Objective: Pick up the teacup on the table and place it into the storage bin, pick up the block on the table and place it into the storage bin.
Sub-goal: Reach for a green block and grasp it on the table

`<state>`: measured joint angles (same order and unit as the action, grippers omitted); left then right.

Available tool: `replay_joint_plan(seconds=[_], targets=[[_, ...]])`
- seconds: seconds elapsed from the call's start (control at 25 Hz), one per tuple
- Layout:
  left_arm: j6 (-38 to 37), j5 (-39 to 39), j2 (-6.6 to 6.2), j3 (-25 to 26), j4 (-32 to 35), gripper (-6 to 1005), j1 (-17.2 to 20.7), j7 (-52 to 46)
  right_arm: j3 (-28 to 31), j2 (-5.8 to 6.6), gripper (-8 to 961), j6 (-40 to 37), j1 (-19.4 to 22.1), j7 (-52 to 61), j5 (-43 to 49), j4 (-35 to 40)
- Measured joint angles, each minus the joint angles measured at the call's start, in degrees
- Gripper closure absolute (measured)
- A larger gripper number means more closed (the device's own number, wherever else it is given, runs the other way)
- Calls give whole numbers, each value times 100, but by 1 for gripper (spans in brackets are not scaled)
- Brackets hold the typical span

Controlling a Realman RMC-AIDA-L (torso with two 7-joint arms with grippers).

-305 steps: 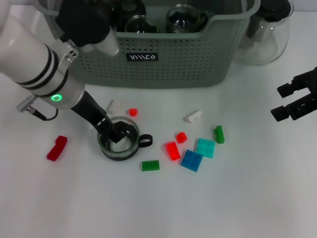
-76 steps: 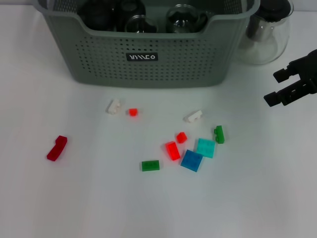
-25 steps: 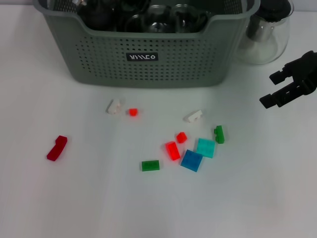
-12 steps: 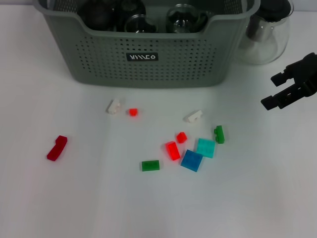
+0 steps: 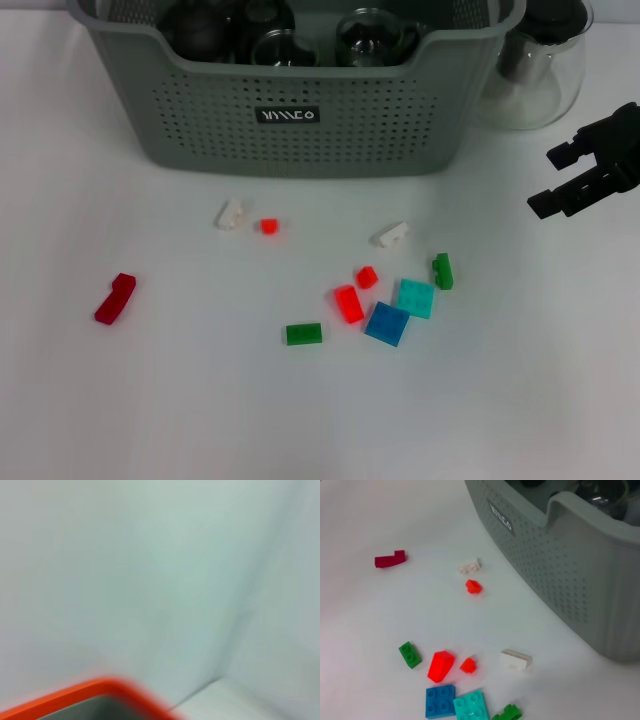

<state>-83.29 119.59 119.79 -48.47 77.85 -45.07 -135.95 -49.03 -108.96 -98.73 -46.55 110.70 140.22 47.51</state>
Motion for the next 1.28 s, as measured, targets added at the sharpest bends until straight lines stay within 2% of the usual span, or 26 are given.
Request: replay_joint_plan(seconds=[0.08,0.16,0.32,0.44,0.6,0.72,0.92,1.28], targets=[[-363,-1068,24,26,77,344,463,554,3,-3,11,-25,-8,-10,-8,-3],[-692,-1989,141,76,106,333,944,1178,3,-8,11,-49,-14,-13,-10,-5],[-1233,-2435,414,142,100,274,1540,1955,-18,-16,11,-81,-35,-14,-12,-5],[-1718,-2359,456,121,-81,214,1740,2266,-40,-20,11,-104,-49,-23,-13,-5],[-2399,-2141,428,357,-590,135,1806,2729,-46,-53,11,-133,-69,-81,-12,-5],[-2682,-1702,427,412,-827,92,1870,3093,-104,-109,11,-145,-82,-139,-9,-5],[-2722,-666,466,266,-1029,72,1946,3528,-414,-265,11,-130,-139,-172,26,-5],[-2518,19,503,92,-1441,72,2101,4789,-1206,-527,12,227,-359,-176,113,-17]])
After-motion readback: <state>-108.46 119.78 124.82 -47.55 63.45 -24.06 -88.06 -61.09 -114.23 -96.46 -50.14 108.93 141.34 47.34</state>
